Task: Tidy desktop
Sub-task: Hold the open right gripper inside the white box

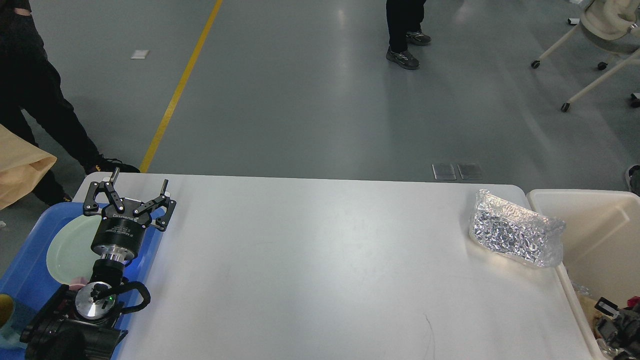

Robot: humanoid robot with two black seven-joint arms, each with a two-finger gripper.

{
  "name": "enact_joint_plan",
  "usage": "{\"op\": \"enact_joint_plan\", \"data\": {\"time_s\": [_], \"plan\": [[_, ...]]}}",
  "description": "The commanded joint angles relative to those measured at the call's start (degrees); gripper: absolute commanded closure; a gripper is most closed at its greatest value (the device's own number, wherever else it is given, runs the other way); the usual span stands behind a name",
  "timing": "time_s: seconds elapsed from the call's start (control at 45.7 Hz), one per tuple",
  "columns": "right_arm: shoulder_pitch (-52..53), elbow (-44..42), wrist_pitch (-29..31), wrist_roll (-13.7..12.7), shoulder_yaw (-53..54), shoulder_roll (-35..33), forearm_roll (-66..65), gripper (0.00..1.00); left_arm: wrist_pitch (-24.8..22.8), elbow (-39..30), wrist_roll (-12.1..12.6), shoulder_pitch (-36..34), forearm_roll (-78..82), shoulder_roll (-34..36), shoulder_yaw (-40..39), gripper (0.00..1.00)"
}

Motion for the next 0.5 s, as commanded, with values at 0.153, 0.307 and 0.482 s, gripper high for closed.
{"op": "enact_joint_plan", "data": {"time_s": [0.153,0.307,0.482], "plan": [[-0.53,0.04,-0.07,0.00,0.22,0.33,0.11,1.00,0.00,-0.03,0.00,0.00,0.00,-0.06,0.00,0.04],[-0.18,-0.04,-1.82,0.18,0.13,0.07,0.46,0.70,0.00,-0.03,0.00,0.00,0.00,-0.06,0.00,0.04],[0.18,0.04,-7.46,0.44,0.04,1.21,0.55,0.00,0.00,-0.03,0.00,0.00,0.00,0.02,0.00,0.04]]}}
